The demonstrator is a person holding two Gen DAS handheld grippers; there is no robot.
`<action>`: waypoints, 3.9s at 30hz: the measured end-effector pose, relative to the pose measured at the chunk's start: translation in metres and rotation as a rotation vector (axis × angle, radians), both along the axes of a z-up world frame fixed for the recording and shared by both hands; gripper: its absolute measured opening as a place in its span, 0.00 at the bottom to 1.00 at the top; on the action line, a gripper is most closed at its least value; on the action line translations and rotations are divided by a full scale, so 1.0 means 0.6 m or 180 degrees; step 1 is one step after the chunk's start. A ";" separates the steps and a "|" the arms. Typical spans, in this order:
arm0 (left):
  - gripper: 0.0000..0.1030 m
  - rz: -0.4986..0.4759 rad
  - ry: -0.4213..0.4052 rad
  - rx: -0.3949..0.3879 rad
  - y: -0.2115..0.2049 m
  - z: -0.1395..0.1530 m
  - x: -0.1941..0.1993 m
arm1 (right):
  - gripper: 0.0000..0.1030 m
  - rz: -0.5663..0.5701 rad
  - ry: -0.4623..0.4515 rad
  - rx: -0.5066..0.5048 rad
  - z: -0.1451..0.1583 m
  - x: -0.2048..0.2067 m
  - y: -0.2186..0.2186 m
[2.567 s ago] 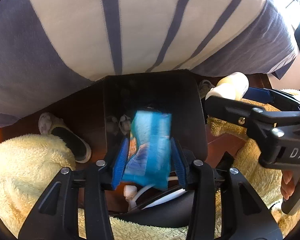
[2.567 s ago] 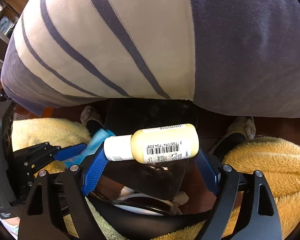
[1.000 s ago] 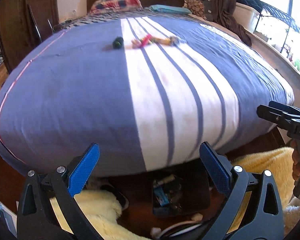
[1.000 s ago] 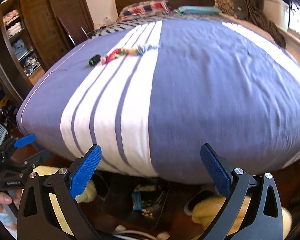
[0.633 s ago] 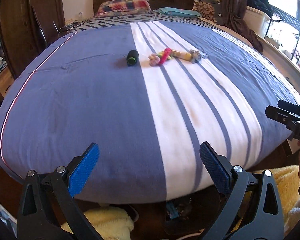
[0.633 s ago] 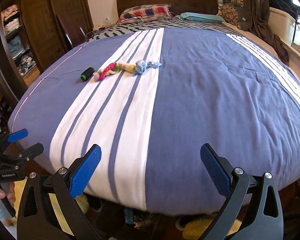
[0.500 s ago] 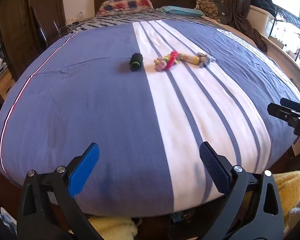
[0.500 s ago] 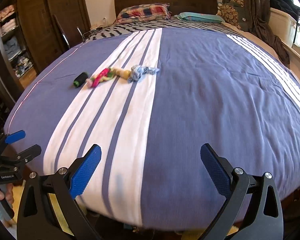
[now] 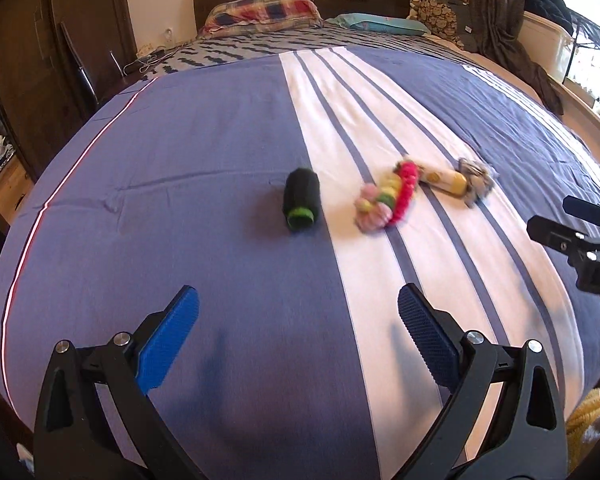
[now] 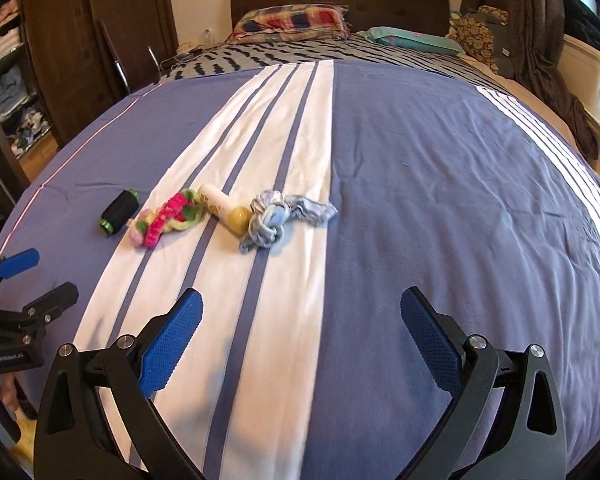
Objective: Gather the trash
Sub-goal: 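Grasp the black thread spool with the left tool while the right tool grasps the grey knotted cloth, then lift the spool and knotted cloth and carry them toward the bin, then lower the spool and knotted cloth down into the black bin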
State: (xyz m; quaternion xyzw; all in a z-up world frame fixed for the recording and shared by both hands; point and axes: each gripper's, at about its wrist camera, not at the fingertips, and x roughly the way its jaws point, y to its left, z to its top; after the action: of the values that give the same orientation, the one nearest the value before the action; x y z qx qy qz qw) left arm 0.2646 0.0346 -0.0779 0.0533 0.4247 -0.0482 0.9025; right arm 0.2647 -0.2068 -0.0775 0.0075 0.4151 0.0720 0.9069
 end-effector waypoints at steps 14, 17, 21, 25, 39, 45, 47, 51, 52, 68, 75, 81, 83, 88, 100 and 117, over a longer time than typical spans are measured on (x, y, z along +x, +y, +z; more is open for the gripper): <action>0.48 -0.0027 0.0140 -0.0185 0.004 -0.031 0.132 | 0.52 0.0194 0.0020 0.0050 -0.024 0.084 0.028; 0.37 -0.0039 0.0205 -0.0209 0.004 -0.043 0.146 | 0.38 0.0241 0.0059 0.0030 -0.029 0.096 0.037; 0.24 -0.0101 0.0202 -0.0208 0.001 -0.043 0.149 | 0.23 0.0292 0.0078 0.0010 -0.033 0.101 0.045; 0.24 -0.0128 0.0181 -0.0152 -0.002 -0.033 0.126 | 0.21 0.0292 0.0009 -0.0005 -0.022 0.087 0.044; 0.24 -0.0369 -0.0165 -0.0129 -0.045 0.064 -0.079 | 0.21 0.0350 -0.0211 -0.0026 0.052 -0.071 0.025; 0.24 -0.0492 -0.0238 -0.0207 -0.065 0.085 -0.172 | 0.21 0.0392 -0.0237 0.0052 0.064 -0.153 0.021; 0.24 -0.0525 -0.0235 -0.0229 -0.072 0.085 -0.197 | 0.21 0.0405 -0.0247 0.0080 0.065 -0.182 0.019; 0.24 -0.0576 -0.0230 -0.0288 -0.080 0.081 -0.245 | 0.21 0.0409 -0.0277 0.0122 0.069 -0.231 0.013; 0.24 -0.0584 -0.0230 -0.0298 -0.082 0.080 -0.257 | 0.21 0.0404 -0.0285 0.0117 0.069 -0.239 0.013; 0.24 -0.0625 -0.0101 -0.0393 -0.083 0.027 -0.377 | 0.21 0.0407 -0.0363 0.0153 0.046 -0.386 0.002; 0.24 -0.0621 0.0035 -0.0441 -0.083 -0.014 -0.412 | 0.21 0.0441 -0.0261 0.0190 0.011 -0.426 0.004; 0.24 -0.0679 0.0154 -0.0493 -0.087 -0.050 -0.437 | 0.21 0.0437 -0.0071 0.0309 -0.032 -0.455 -0.003; 0.24 -0.0692 0.0220 -0.0502 -0.091 -0.066 -0.441 | 0.21 0.0446 0.0001 0.0323 -0.048 -0.463 -0.003; 0.24 -0.0702 0.0419 -0.0524 -0.100 -0.111 -0.444 | 0.21 0.0445 0.0256 0.0338 -0.099 -0.471 0.003; 0.24 -0.0678 0.0847 -0.0492 -0.111 -0.210 -0.438 | 0.21 0.0351 0.0754 0.0368 -0.197 -0.461 0.007; 0.24 -0.0715 0.1446 -0.0469 -0.116 -0.317 -0.423 | 0.21 0.0277 0.1288 0.0363 -0.288 -0.434 0.016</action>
State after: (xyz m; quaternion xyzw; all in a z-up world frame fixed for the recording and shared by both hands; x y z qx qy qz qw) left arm 0.0106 -0.0353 -0.2682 0.0220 0.6032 -0.1895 0.7745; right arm 0.0043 -0.1971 -0.2504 0.0551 0.5840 0.1314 0.7992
